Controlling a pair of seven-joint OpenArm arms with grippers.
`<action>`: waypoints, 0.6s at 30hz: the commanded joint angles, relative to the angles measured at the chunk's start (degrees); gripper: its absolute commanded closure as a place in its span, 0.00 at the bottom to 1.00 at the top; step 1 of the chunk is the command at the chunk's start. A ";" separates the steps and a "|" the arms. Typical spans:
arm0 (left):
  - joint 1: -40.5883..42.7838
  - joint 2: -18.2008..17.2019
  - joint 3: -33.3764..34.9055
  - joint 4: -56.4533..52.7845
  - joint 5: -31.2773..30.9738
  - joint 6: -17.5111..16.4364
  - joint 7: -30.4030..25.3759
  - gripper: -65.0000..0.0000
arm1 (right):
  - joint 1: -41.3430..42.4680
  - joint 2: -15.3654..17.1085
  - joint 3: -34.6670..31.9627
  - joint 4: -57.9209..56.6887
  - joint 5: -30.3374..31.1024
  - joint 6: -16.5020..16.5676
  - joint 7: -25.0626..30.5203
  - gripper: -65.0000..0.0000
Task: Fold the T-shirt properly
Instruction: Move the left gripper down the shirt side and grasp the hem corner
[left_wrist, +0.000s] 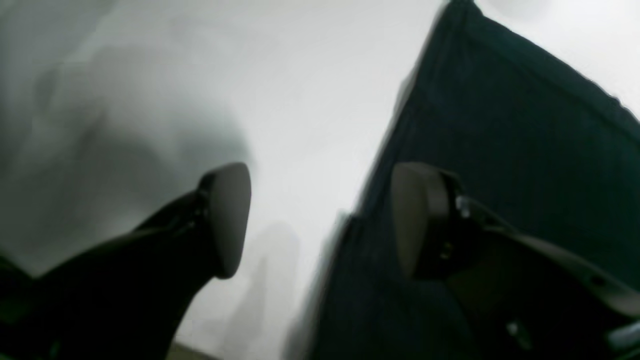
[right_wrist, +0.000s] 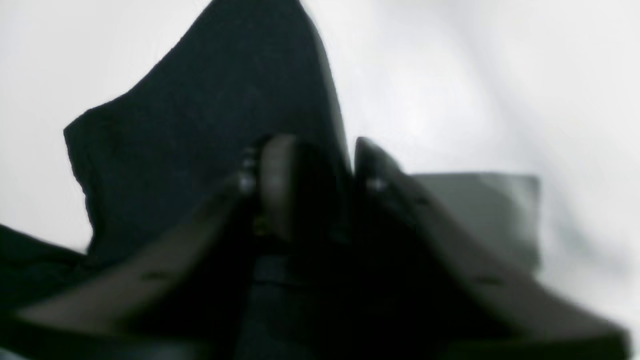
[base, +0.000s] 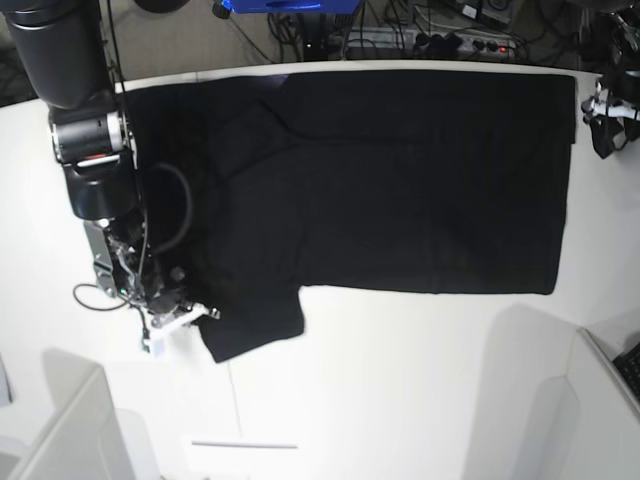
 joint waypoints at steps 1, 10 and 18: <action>-1.22 -1.63 0.54 0.30 0.84 -0.20 -0.38 0.34 | 1.90 0.39 0.34 0.69 0.15 0.24 0.62 0.97; -20.21 -2.86 2.21 -4.10 17.37 -0.47 9.03 0.34 | 1.81 0.48 0.43 0.69 0.15 0.15 0.54 1.00; -36.56 -7.43 12.67 -20.01 29.06 -0.47 8.59 0.34 | 1.81 0.48 0.52 0.69 0.24 0.15 0.54 1.00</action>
